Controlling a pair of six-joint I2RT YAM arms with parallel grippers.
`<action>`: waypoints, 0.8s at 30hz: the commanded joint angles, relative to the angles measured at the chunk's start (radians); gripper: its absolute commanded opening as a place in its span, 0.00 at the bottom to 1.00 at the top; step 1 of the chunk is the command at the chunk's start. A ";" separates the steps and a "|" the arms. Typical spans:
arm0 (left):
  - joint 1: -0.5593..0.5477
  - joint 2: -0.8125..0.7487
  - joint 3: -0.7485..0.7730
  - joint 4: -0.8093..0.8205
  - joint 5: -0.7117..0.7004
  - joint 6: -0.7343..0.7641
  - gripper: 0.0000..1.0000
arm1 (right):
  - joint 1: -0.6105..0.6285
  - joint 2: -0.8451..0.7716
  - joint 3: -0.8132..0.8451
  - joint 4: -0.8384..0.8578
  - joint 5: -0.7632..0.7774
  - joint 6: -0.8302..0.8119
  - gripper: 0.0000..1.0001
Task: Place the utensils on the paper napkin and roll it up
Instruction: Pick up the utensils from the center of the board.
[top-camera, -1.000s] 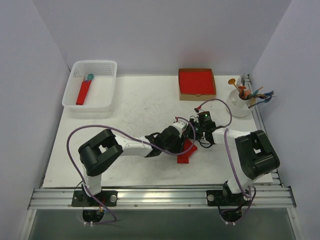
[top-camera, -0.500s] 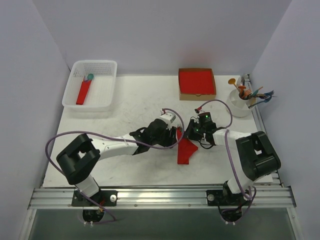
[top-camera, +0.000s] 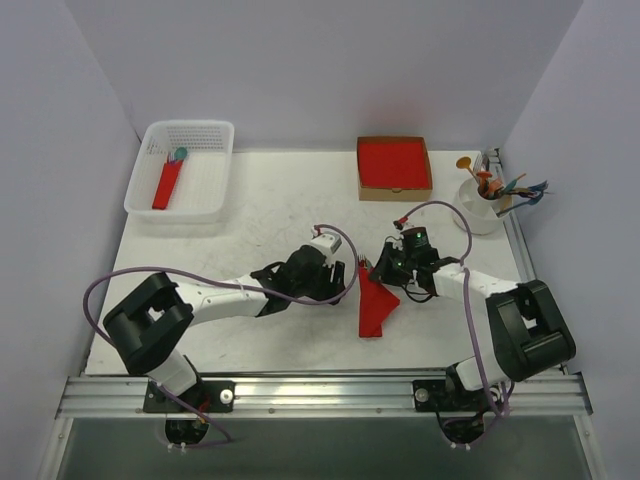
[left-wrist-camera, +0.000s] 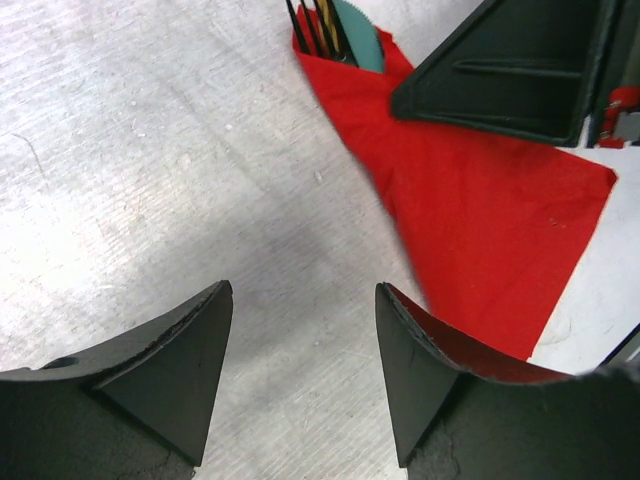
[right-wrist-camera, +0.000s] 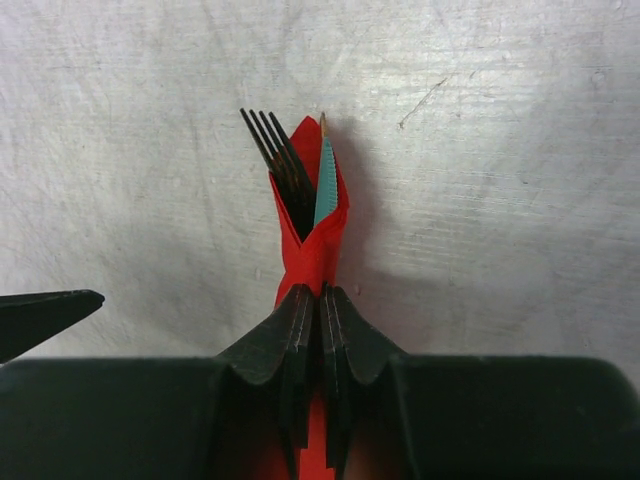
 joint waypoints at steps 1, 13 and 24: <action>0.009 -0.048 -0.025 0.071 -0.002 -0.023 0.68 | 0.011 -0.067 0.000 -0.027 -0.013 -0.008 0.00; 0.014 -0.053 -0.096 0.223 0.021 -0.043 0.70 | 0.007 -0.104 0.023 -0.050 -0.022 -0.010 0.00; 0.023 -0.065 -0.110 0.320 0.034 -0.061 0.74 | 0.011 -0.193 0.112 -0.127 -0.040 -0.005 0.00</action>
